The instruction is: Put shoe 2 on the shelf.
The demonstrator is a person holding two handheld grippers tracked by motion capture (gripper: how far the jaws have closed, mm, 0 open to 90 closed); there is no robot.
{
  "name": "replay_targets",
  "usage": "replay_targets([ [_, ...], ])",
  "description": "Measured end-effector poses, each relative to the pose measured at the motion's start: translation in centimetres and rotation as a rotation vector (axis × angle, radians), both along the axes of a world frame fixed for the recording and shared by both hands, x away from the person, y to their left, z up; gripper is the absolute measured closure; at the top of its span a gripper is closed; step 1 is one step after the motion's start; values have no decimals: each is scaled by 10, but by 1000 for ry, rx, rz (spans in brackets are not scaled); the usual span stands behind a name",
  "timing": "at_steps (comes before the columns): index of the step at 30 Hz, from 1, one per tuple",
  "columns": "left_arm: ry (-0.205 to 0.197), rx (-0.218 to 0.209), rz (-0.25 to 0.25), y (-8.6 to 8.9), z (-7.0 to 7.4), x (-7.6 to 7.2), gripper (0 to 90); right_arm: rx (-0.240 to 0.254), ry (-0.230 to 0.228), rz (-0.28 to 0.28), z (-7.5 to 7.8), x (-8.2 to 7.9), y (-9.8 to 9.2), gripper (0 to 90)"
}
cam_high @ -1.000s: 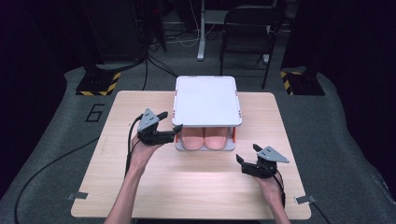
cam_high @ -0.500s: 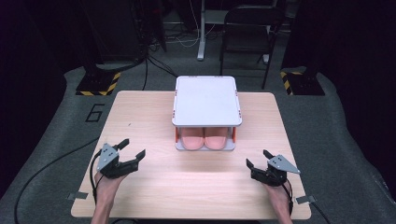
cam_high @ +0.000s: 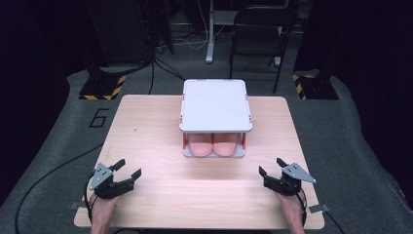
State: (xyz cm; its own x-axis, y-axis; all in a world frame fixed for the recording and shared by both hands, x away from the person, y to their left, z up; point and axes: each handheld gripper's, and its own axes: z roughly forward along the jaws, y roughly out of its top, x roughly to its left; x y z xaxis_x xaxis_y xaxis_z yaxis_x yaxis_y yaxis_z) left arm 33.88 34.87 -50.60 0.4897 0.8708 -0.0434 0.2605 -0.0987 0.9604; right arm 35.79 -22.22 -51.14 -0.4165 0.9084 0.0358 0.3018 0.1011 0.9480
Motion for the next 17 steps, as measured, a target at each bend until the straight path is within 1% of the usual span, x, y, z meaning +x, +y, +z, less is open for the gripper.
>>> replay_targets([
  [2, 1, 9, -2, -2, 0, 1, 205, -10, 2, 4, -1, 0, -1, 189],
  [4, -3, 11, -1, -4, -1, 1, 206, -7, 1, 1, -1, 1, -1, 189],
  [6, 5, 18, 1, -4, -2, 1, 207, -8, 1, 2, -1, 0, -1, 190],
  [9, 11, 12, 9, -4, -3, 1, 207, -9, 3, 2, -1, 0, -1, 190],
  [14, 5, 3, 20, -2, -3, 1, 207, -15, 8, 5, -1, 0, 0, 190],
  [15, 4, -8, 30, -3, -3, 1, 207, -14, 3, 7, -2, 1, 0, 190],
  [16, 12, -5, 29, -2, -3, 1, 207, -14, 9, 1, -2, 1, 0, 190],
  [17, 12, -5, 29, -2, -3, 1, 208, -14, 9, 1, -2, 1, 0, 190],
])
